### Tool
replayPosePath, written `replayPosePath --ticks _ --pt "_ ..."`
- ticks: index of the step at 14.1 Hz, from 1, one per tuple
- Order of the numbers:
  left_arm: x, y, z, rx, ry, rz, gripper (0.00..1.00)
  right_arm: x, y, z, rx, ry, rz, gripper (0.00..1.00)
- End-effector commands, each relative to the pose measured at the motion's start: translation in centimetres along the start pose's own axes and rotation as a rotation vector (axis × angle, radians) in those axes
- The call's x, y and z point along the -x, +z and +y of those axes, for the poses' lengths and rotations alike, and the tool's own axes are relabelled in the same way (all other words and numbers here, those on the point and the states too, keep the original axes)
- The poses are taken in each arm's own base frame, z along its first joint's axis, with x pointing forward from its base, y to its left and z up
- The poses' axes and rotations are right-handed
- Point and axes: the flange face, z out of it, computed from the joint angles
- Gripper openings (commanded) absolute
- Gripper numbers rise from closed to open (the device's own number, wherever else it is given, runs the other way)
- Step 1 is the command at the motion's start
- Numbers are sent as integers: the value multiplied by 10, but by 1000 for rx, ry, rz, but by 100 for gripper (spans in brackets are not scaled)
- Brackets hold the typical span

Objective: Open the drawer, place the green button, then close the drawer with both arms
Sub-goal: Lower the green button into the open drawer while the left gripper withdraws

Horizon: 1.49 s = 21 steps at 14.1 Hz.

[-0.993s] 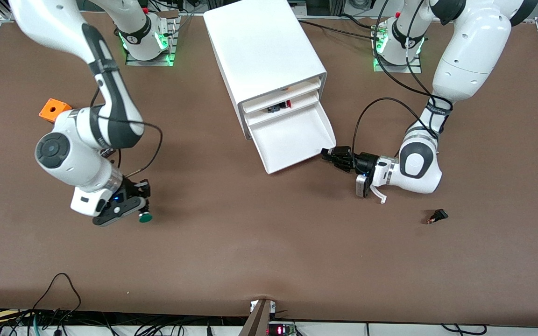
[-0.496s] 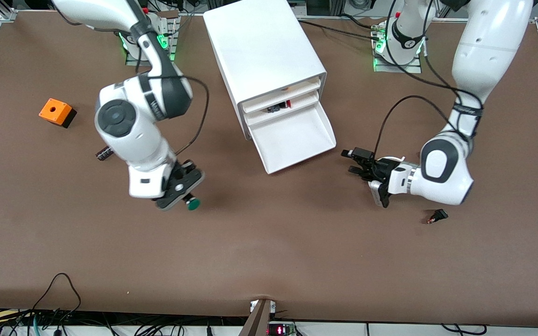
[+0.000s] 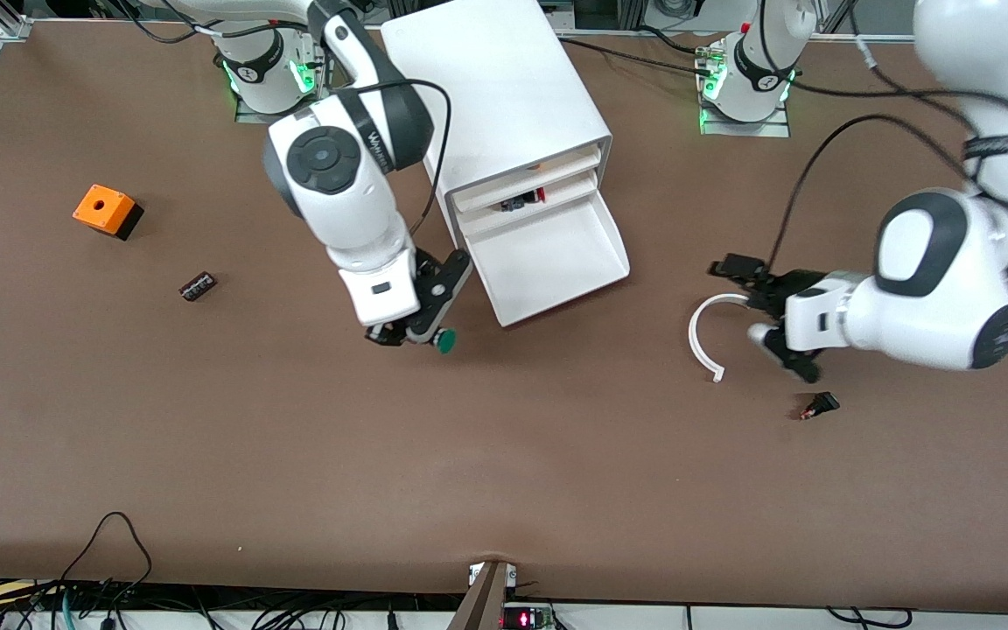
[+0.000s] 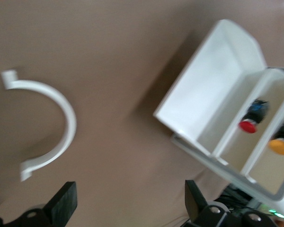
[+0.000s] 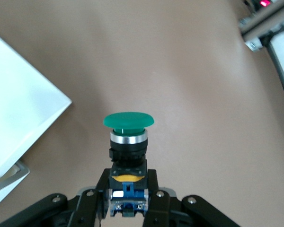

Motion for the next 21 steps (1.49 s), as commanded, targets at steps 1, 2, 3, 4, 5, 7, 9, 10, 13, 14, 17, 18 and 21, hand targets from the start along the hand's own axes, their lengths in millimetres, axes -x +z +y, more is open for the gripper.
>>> replayPosePath --ticks 1,2,3,4,5,7,9,10,13,14,17,18,21 --pt "22 -64 19 -255 -17 8 100 -11 4 -9 3 -148 -12 12" --pt "29 -85 30 -354 -10 17 100 -13 6 -12 3 -220 -10 12" --pt "37 -97 29 -425 -16 14 100 -19 10 -18 -3 -299 -7 12" --pt "40 -105 26 -461 -14 16 100 -29 10 -33 -8 -371 -10 12" --pt "44 -112 31 -501 -22 22 100 -35 11 -45 -16 -403 -14 12" --pt "52 -131 29 -560 -73 67 100 -48 10 -72 -30 -442 -24 12" --pt "56 -150 27 -565 -243 162 100 -58 16 -90 -45 -475 -40 12" --pt "55 -149 26 -566 -316 181 100 -62 21 -97 -52 -492 -50 12" --pt "60 -151 23 -529 -350 199 100 -77 29 -128 -62 -543 -82 12" --pt "70 -159 10 -431 -354 236 100 -81 33 -137 -73 -552 -91 13" --pt "97 -156 8 -407 -347 328 100 -87 46 -159 -91 -584 -115 13" --pt "107 -148 16 -452 -335 358 100 -87 54 -165 -102 -592 -128 13" --pt "126 -125 42 -472 -386 373 100 -91 63 -180 -112 -613 -135 13"
